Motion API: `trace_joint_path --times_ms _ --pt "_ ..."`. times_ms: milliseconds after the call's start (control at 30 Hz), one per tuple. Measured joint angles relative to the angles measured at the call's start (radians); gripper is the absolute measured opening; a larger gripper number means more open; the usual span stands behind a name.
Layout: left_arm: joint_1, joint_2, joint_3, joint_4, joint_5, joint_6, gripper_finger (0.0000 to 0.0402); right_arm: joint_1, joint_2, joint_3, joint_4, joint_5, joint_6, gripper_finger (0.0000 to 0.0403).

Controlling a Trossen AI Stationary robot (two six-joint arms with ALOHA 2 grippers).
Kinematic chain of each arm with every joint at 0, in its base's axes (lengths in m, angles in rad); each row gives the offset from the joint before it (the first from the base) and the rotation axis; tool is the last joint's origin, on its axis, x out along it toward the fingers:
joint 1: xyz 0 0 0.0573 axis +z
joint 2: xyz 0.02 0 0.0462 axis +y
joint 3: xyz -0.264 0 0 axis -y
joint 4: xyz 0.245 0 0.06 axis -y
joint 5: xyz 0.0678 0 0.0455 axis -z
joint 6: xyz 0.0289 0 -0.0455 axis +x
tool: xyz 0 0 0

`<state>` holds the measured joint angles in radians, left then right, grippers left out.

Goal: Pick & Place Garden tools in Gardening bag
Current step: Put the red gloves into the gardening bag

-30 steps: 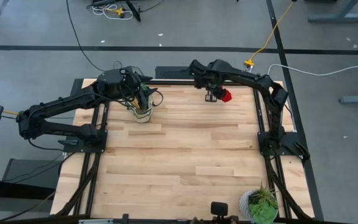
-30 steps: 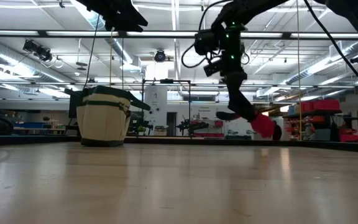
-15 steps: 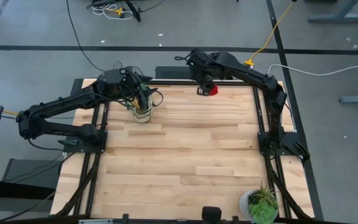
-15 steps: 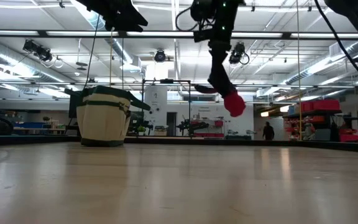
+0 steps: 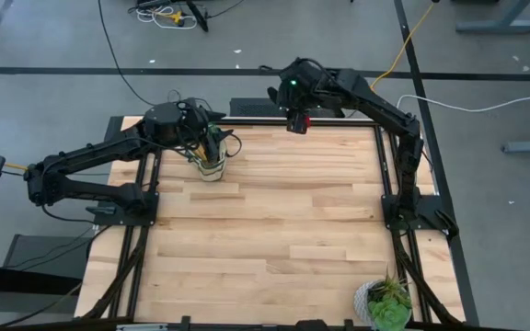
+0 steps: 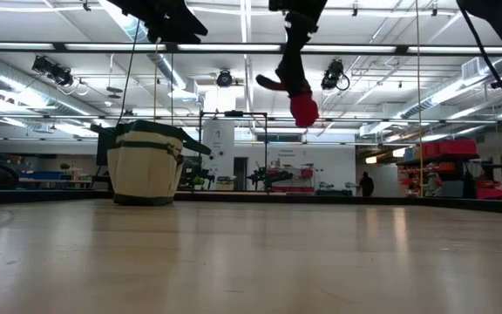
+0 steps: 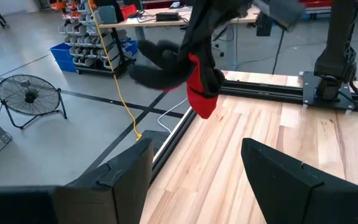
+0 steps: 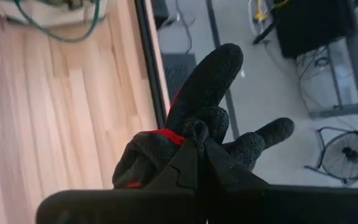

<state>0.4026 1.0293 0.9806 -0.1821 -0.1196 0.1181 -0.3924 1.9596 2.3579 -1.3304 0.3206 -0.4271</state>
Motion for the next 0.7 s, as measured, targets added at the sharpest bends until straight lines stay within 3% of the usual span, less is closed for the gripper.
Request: trace_joint_path --times_ms 700 --pt "-0.001 -0.001 0.0 0.12 0.053 -0.002 0.0252 0.024 -0.205 -0.016 0.18 -0.176 0.068 0.0"
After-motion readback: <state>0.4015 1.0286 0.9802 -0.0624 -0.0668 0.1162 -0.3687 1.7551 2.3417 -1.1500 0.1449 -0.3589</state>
